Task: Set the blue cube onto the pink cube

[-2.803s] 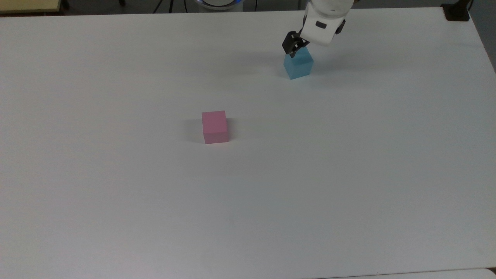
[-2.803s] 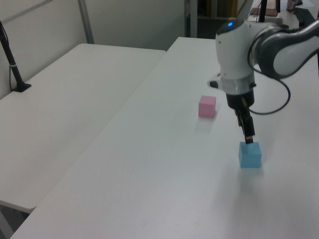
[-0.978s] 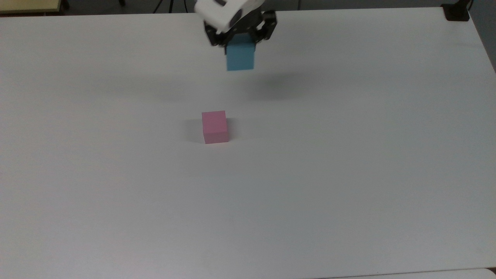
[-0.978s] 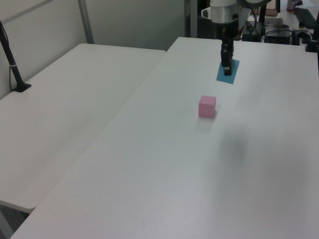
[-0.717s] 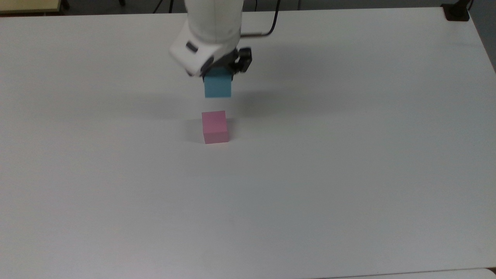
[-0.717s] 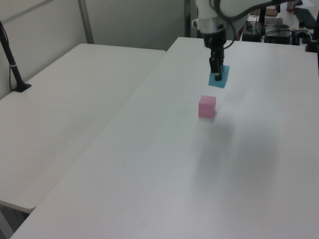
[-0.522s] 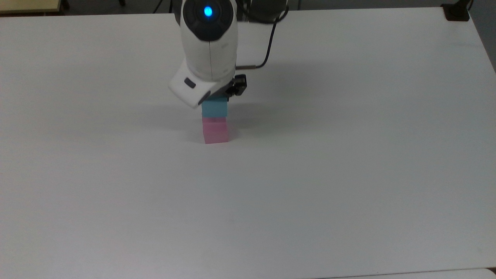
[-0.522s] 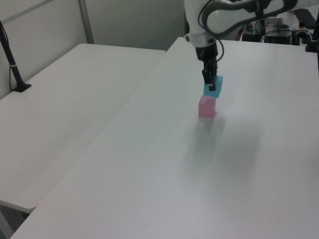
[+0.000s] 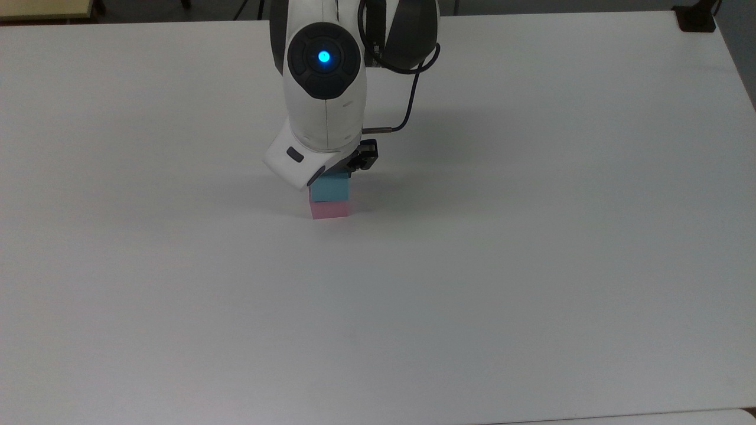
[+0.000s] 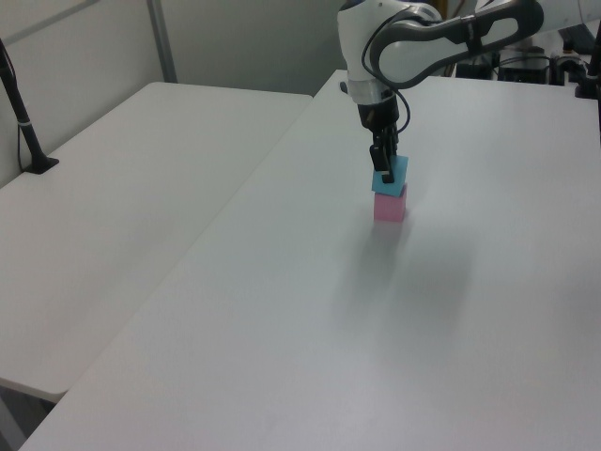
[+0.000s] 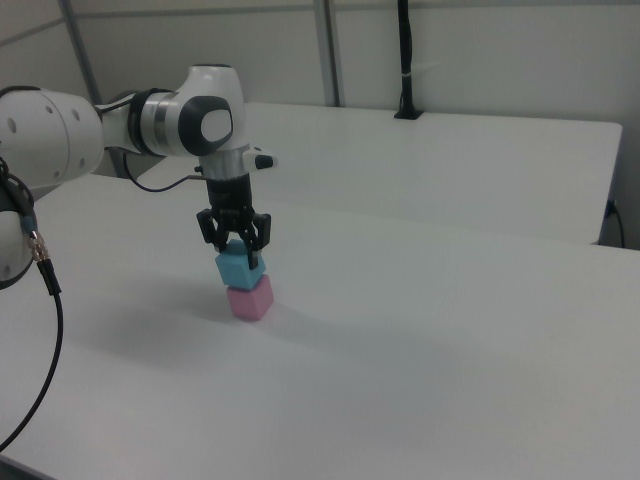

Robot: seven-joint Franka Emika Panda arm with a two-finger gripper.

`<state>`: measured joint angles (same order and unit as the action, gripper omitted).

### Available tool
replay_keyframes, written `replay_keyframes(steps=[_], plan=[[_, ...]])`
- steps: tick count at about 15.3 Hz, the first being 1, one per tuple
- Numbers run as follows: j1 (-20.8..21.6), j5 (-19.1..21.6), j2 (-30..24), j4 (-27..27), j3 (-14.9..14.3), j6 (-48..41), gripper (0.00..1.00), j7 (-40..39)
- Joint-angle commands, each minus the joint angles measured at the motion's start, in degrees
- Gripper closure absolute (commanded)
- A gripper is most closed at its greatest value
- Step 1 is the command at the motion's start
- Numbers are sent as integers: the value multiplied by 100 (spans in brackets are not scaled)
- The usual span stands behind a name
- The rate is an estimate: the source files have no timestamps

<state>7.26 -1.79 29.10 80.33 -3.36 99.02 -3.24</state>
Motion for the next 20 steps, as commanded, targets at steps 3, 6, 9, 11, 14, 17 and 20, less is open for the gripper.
replay_keyframes(steps=[3, 6, 9, 11, 14, 17, 20], plan=[[65, -93, 52, 8, -121, 56, 40, -220], [56, -93, 0, 35, -121, 4, 0, -343], [48, -49, -106, 105, -156, -110, 0, -466], [13, -14, -386, 262, -165, -111, 0, -440], [-31, -5, -1718, 965, -165, -145, 0, -248], [-128, -84, -2442, 1169, -173, -653, 0, 78], [-102, -93, -2917, 1335, -401, -1121, 0, 78]])
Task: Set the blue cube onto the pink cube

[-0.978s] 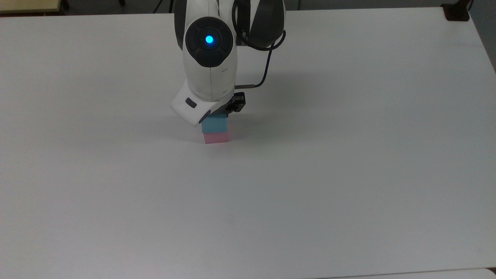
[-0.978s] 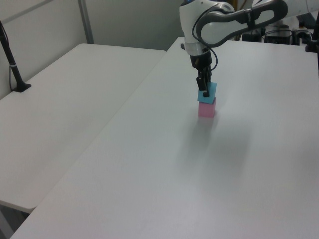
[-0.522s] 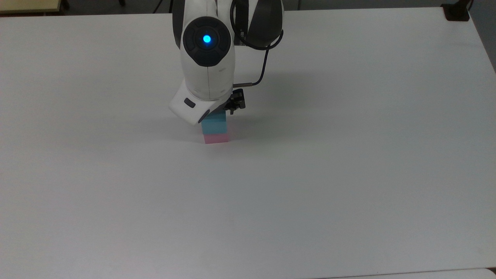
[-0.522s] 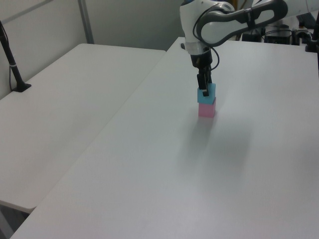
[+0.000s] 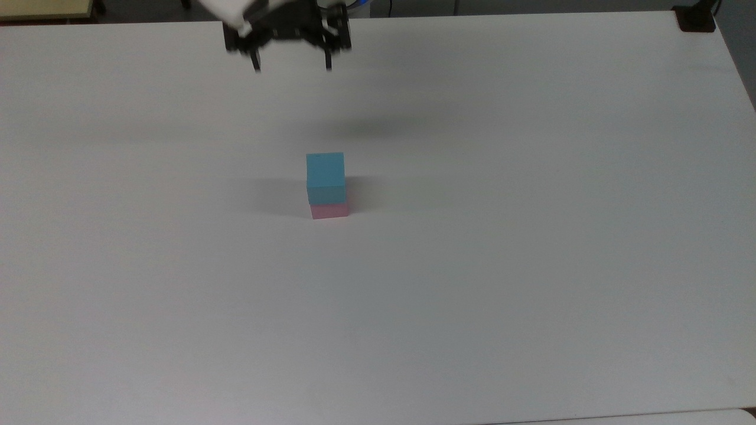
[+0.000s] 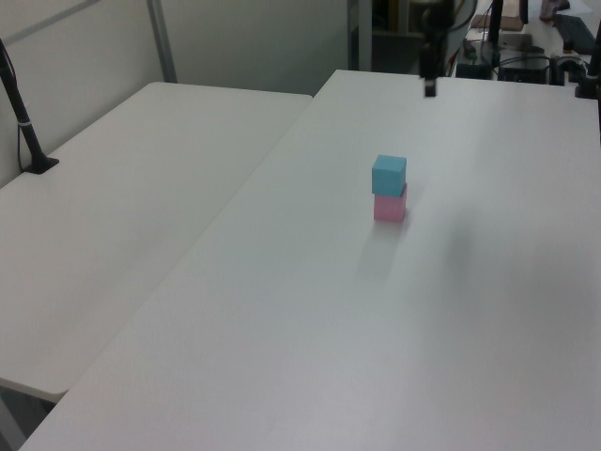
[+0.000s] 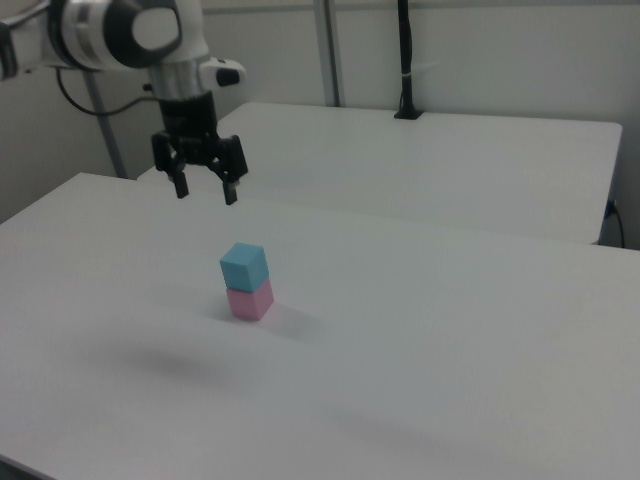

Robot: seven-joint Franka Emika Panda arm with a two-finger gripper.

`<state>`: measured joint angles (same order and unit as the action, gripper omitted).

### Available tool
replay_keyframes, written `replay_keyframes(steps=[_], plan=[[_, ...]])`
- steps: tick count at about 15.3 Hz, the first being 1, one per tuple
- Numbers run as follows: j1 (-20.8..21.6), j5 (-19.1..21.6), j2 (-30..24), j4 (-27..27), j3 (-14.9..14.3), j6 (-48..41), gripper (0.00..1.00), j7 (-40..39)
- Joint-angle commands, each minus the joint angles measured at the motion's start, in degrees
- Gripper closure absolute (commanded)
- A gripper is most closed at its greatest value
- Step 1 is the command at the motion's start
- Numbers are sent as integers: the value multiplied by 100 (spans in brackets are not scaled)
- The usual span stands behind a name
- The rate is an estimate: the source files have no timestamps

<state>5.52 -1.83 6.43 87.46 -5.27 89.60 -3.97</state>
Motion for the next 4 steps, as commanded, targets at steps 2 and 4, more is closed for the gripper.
replay_keyframes(steps=[2, 4], plan=[[81, -90, -967, 955, -229, -171, 0, 160], [46, -81, -1082, 1036, -237, -145, 0, 160]])
